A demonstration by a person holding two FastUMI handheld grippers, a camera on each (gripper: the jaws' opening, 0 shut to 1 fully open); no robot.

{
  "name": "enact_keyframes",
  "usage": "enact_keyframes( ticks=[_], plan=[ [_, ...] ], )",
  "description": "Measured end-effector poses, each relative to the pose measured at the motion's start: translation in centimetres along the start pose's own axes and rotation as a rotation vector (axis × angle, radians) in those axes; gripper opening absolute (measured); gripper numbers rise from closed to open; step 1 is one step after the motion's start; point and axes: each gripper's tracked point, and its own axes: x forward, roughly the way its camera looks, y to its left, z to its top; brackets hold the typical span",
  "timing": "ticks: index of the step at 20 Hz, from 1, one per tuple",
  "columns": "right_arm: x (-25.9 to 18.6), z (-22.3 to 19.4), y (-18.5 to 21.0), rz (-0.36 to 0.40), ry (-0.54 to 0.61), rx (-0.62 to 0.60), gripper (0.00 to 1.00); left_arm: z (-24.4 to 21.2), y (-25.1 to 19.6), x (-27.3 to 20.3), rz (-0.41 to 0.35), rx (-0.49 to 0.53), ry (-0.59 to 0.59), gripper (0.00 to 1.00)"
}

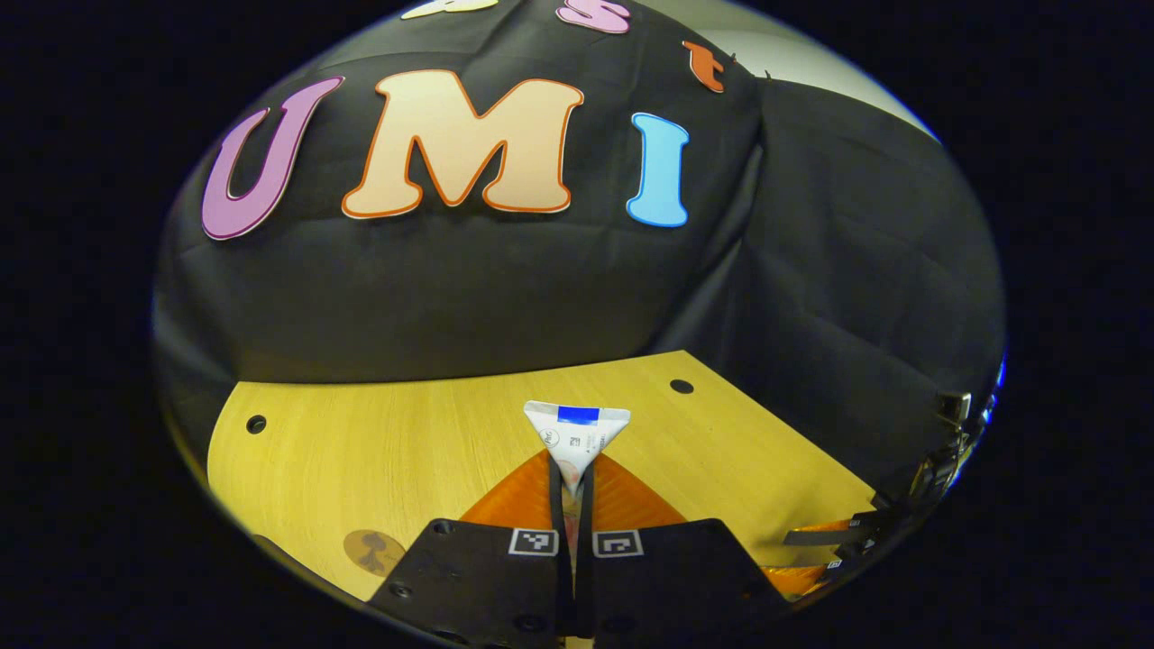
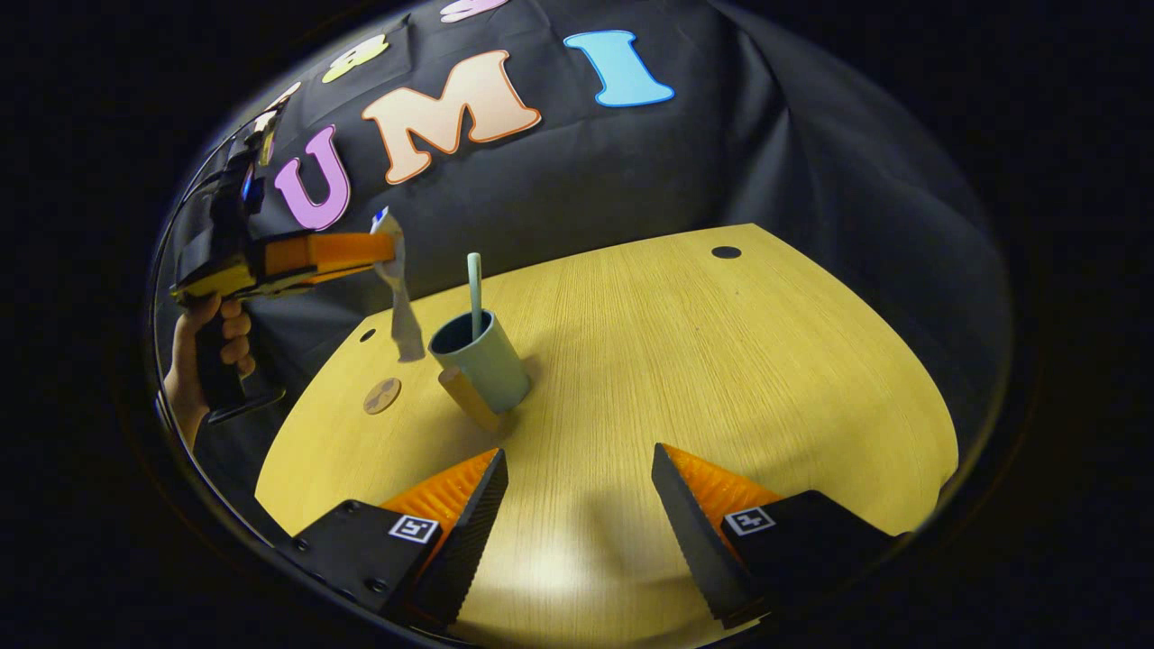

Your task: Put the toothbrush and toothpaste on the desktop into the cup, then pick up the cup and place it on the coaster on the desktop.

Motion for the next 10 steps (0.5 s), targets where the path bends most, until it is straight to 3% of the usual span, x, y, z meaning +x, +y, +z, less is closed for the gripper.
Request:
enact_keyframes(
  ticks=[3, 9, 10],
  plan=[
    [-0.4, -0.7, -0.5, -0.004, 0.01, 0.008, 0.99, 0.9, -0.5, 1.6, -0.01, -0.01, -0.042, 0.0],
    [-1.0, -0.8, -2.2, -0.03, 0.011, 0.029, 0.99, -0.2, -1.9, 2.9, -0.016, -0.066, -0.006, 0.0],
    [-1.0, -0.7, -2.6, -0.033, 0.011, 0.037, 0.95, -0.4, -1.9, 3.2, -0.006, -0.068, -0.005, 0.0]
  ],
)
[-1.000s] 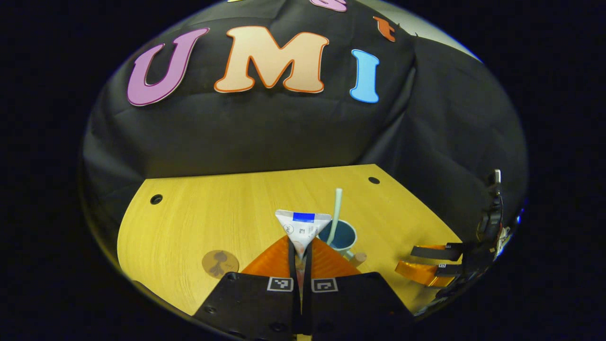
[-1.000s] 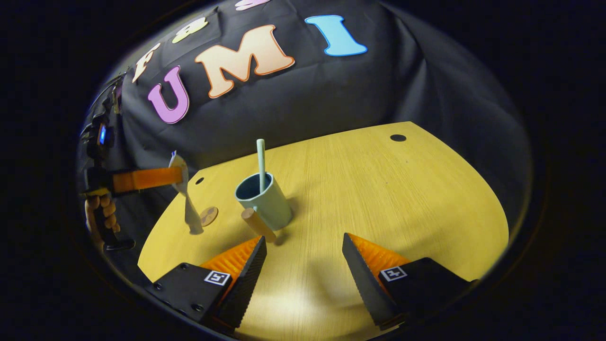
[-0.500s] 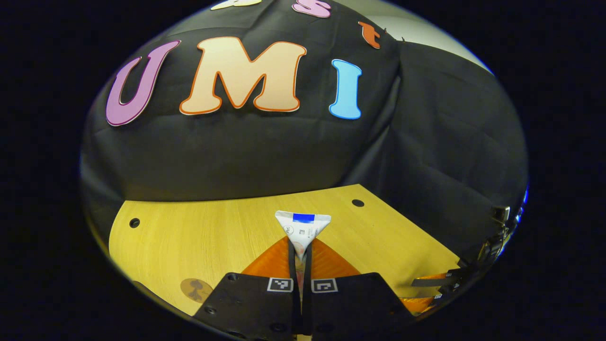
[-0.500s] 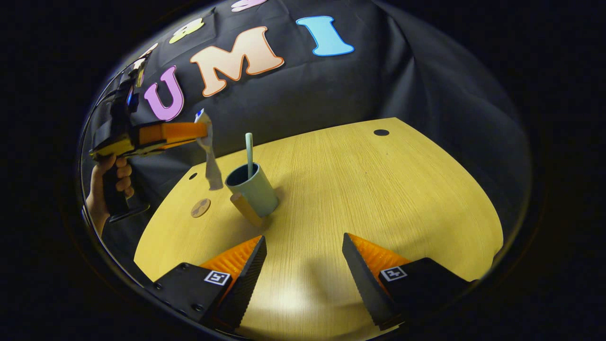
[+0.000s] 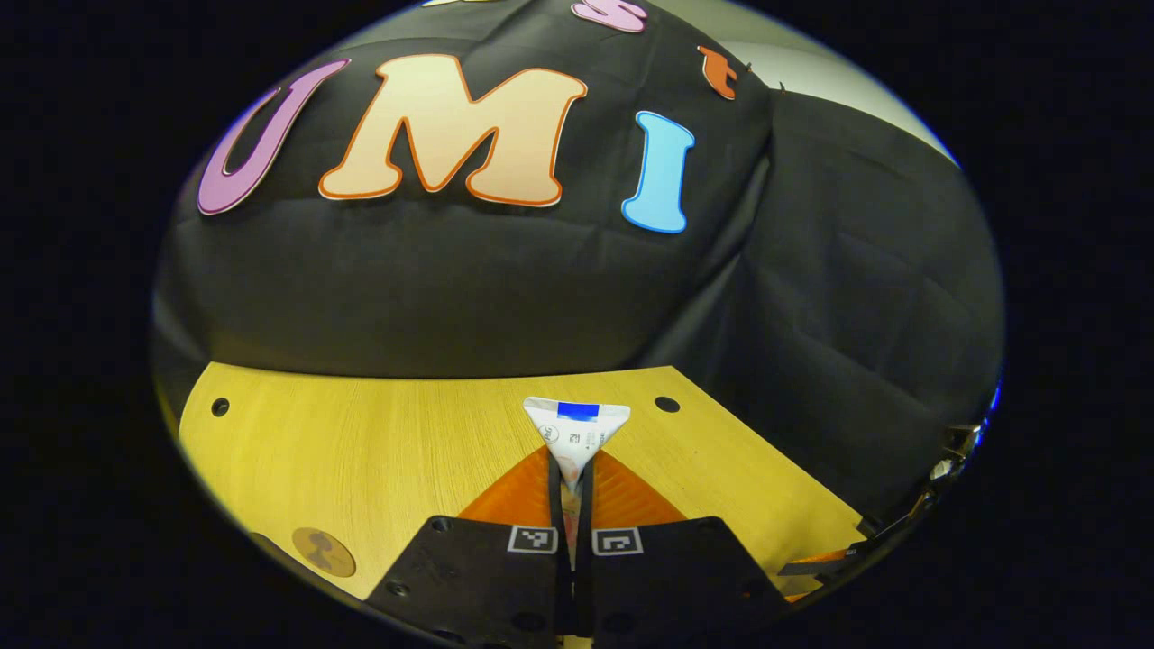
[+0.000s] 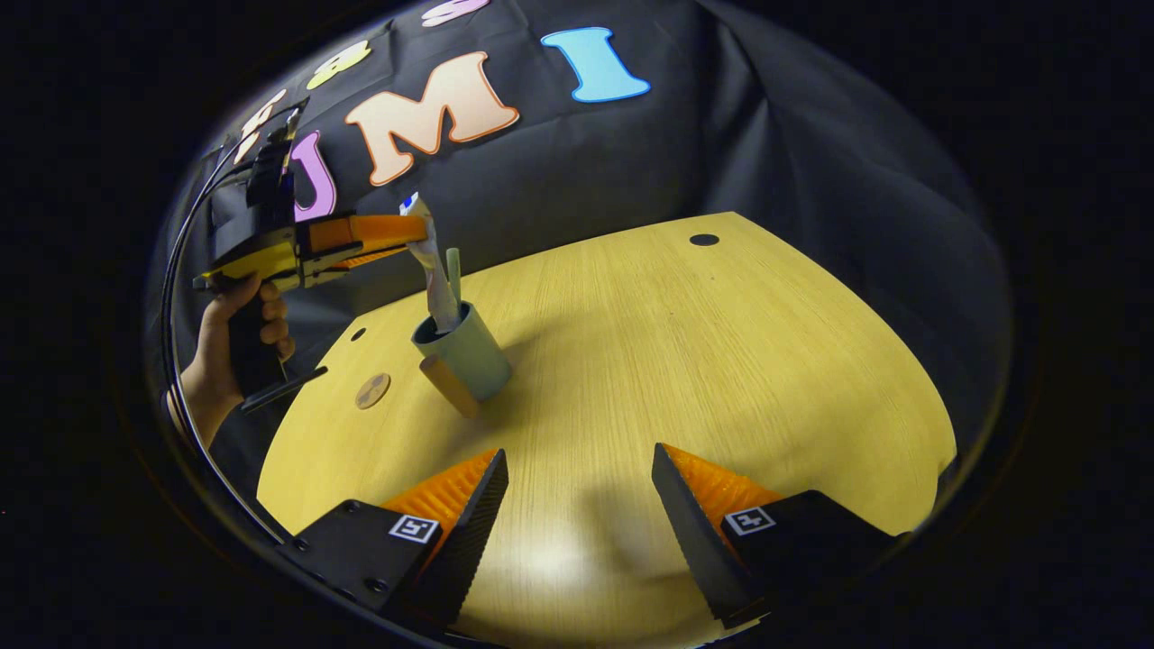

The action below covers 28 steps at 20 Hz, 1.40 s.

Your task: Put the toothbrush and toothpaste on the desktop into the cup, then pick up the cup and place it on the coaster on the desktop.

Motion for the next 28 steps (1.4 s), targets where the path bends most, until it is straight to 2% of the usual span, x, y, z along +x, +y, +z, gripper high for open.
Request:
enact_keyframes(
  ticks=[2, 4, 5, 7, 8, 9, 13, 18, 20, 23, 27, 28],
  plan=[
    [0.1, 0.3, -0.4, -0.004, -0.001, 0.016, 0.99, -0.3, 0.2, 0.2, 0.021, 0.014, -0.002, 0.0],
    [0.2, 0.7, -0.5, -0.005, -0.008, 0.017, 0.99, -0.8, 0.5, 0.4, 0.039, 0.033, 0.008, 0.0],
    [0.3, 1.0, -0.4, -0.003, -0.012, 0.015, 0.95, -1.2, 0.4, 0.4, 0.044, 0.036, 0.016, 0.0],
    [0.4, 1.6, 0.0, 0.006, -0.018, 0.009, 0.99, -2.2, 0.1, 0.0, 0.042, 0.028, 0.038, 0.01],
    [0.6, 2.1, 0.3, 0.014, -0.021, 0.007, 0.95, -2.4, 0.0, -0.3, 0.048, 0.026, 0.044, 0.03],
    [0.8, 2.4, 0.6, 0.021, -0.025, 0.004, 0.99, -2.8, -0.1, -0.6, 0.047, 0.022, 0.05, 0.04],
    [1.6, 4.1, 2.6, 0.054, -0.033, -0.012, 0.99, -3.5, -0.9, -1.8, 0.03, 0.016, 0.05, 0.12],
    [2.7, 6.2, 5.7, 0.107, 0.0, -0.015, 0.99, -4.3, 0.5, -4.4, 0.076, 0.036, 0.049, 0.92],
    [3.3, 6.6, 7.3, 0.133, 0.042, -0.007, 0.98, -4.0, 1.5, -6.0, 0.097, 0.038, 0.036, 0.94],
    [4.4, 6.8, 9.7, 0.159, 0.124, -0.035, 0.98, -3.4, 3.5, -8.6, 0.14, 0.065, 0.006, 0.92],
    [6.4, 6.3, 12.2, 0.147, 0.225, -0.149, 0.98, -3.1, 6.7, -11.8, 0.215, 0.078, -0.02, 0.94],
    [7.0, 6.1, 12.8, 0.141, 0.244, -0.172, 0.94, -3.2, 7.6, -12.8, 0.237, 0.074, -0.024, 0.94]
  ],
)
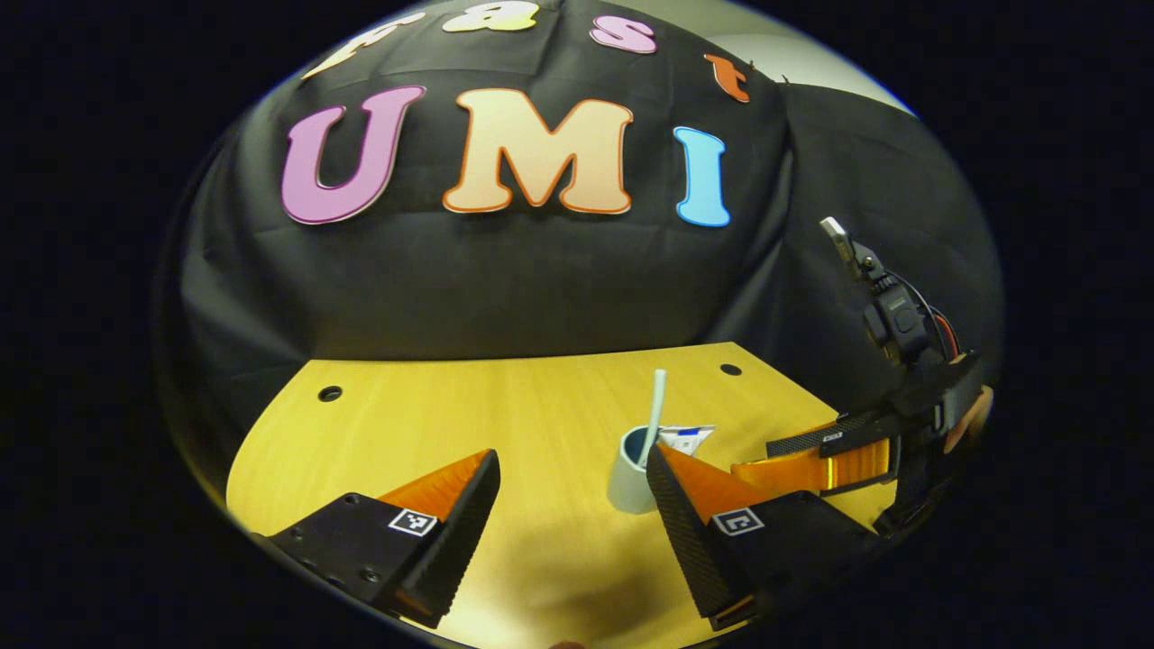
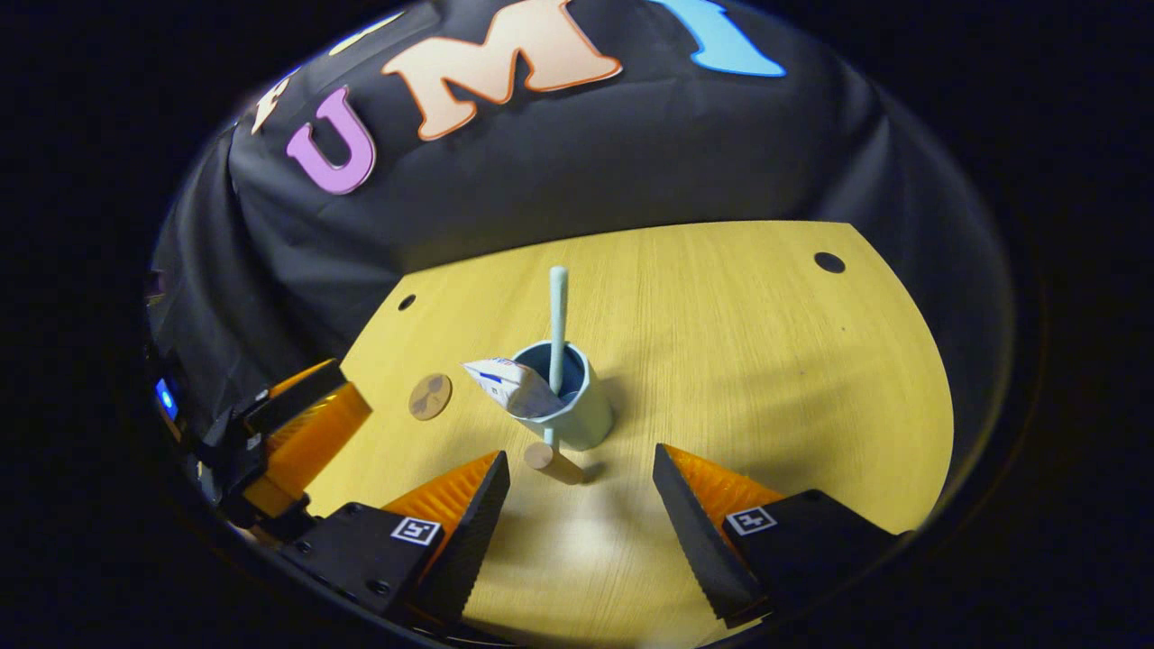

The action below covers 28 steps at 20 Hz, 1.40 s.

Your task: Put the toothbrush and toothpaste on the desktop into the cup, then pick up the cup and place it on the coaster on the desktop.

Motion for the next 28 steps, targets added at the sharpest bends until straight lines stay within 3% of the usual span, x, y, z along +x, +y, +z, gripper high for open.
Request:
enact_keyframes(
  ticks=[3, 4, 5, 9, 10, 11, 13, 16, 17, 19, 20, 23, 28],
  plan=[
    [2.4, -0.5, 1.4, -0.011, 0.074, -0.034, 0.94, -0.9, 3.2, -1.7, 0.069, -0.009, -0.005, 0.94],
    [3.2, -0.6, 1.7, -0.02, 0.097, -0.048, 0.99, -1.1, 4.1, -2.0, 0.092, -0.013, -0.004, 0.94],
    [3.9, -0.8, 1.8, -0.032, 0.118, -0.063, 0.94, -1.4, 5.1, -2.5, 0.112, -0.016, 0.0, 0.94],
    [6.8, -1.1, 2.0, -0.078, 0.199, -0.109, 0.94, -1.9, 8.3, -4.7, 0.187, -0.031, -0.013, 0.94],
    [7.4, -1.2, 2.1, -0.087, 0.217, -0.108, 0.98, -2.1, 9.1, -5.2, 0.203, -0.033, -0.016, 0.94],
    [8.0, -1.2, 2.1, -0.098, 0.233, -0.105, 0.94, -2.3, 9.9, -5.8, 0.219, -0.036, -0.017, 0.94],
    [9.1, -1.4, 1.9, -0.121, 0.26, -0.106, 0.99, -2.6, 11.3, -6.8, 0.248, -0.044, -0.015, 0.94],
    [10.0, -2.1, 1.3, -0.143, 0.302, -0.115, 0.94, -3.0, 12.9, -7.6, 0.282, -0.053, -0.013, 0.94],
    [10.1, -2.5, 1.3, -0.144, 0.315, -0.113, 1.0, -3.2, 13.3, -7.9, 0.289, -0.055, -0.01, 0.94],
    [10.2, -2.8, 0.9, -0.154, 0.329, -0.119, 0.94, -3.6, 13.8, -8.3, 0.294, -0.059, -0.006, 0.94],
    [10.3, -3.0, 0.8, -0.153, 0.336, -0.122, 0.86, -3.7, 14.0, -8.4, 0.295, -0.06, -0.004, 0.94],
    [10.0, -3.3, 0.7, -0.155, 0.356, -0.133, 0.8, -3.8, 14.3, -8.5, 0.3, -0.06, -0.001, 0.94],
    [9.3, -3.6, 0.2, -0.166, 0.368, -0.157, 0.32, -3.9, 14.5, -8.7, 0.3, -0.053, 0.0, 0.94]
  ],
)
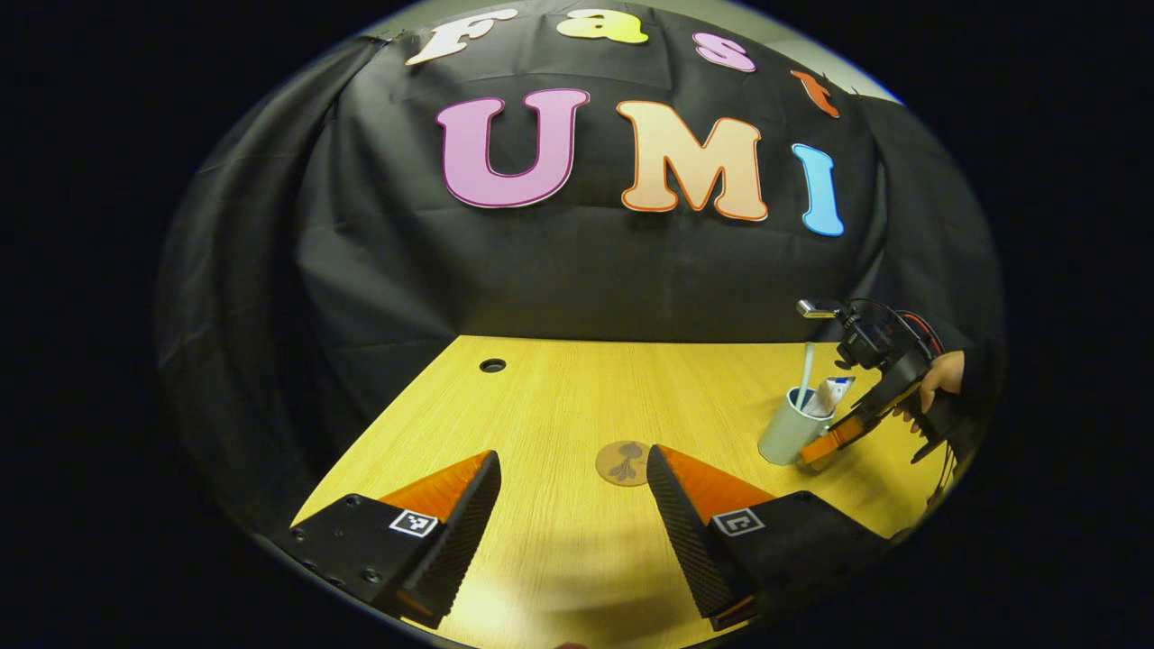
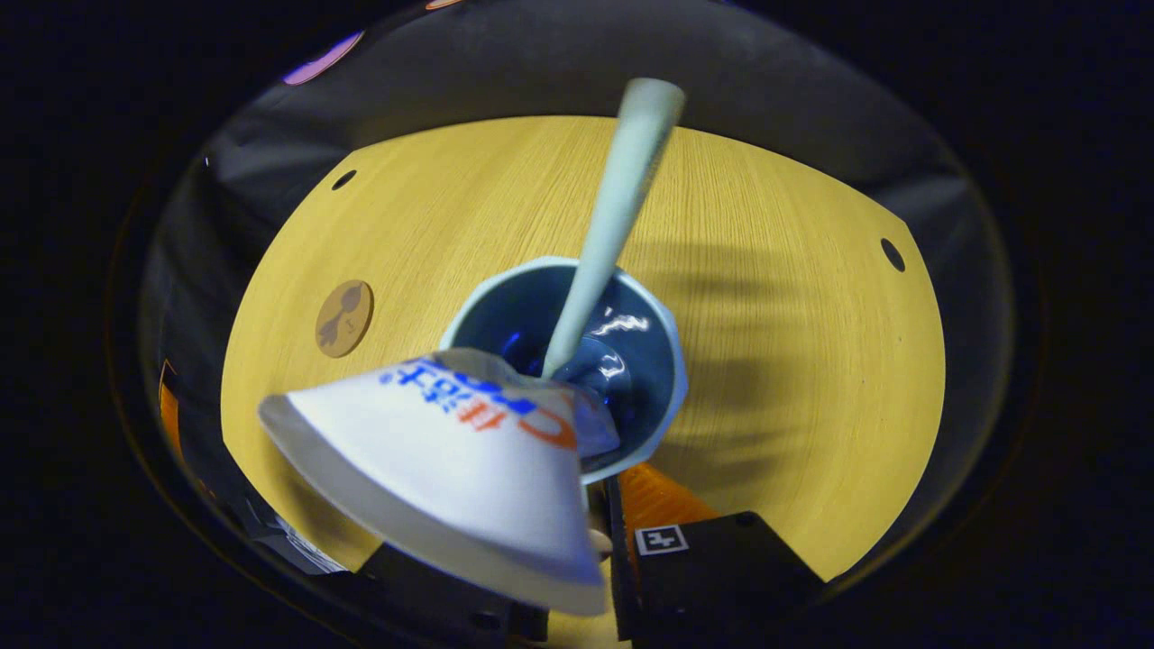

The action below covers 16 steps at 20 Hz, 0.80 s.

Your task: Put the toothbrush and toothpaste on the desktop into the cup, then pick up the cup and place it on the coaster on the desktop.

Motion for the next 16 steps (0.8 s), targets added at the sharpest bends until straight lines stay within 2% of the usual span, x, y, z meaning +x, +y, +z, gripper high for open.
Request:
enact_keyframes(
  ticks=[6, 10, 16],
  plan=[
    [0.2, 0.3, 0.3, -0.01, -0.028, -0.023, 0.33, -0.1, 0.5, 0.0, 0.006, -0.003, 0.005, 0.94],
    [-1.0, 1.3, 0.9, 0.017, -0.059, -0.02, 0.33, -0.2, 1.1, -0.3, 0.01, -0.006, 0.005, 0.94],
    [-2.0, 2.3, 4.7, 0.048, -0.083, -0.082, 0.34, -0.4, 2.9, -0.8, 0.032, -0.025, 0.003, 0.94]
  ],
)
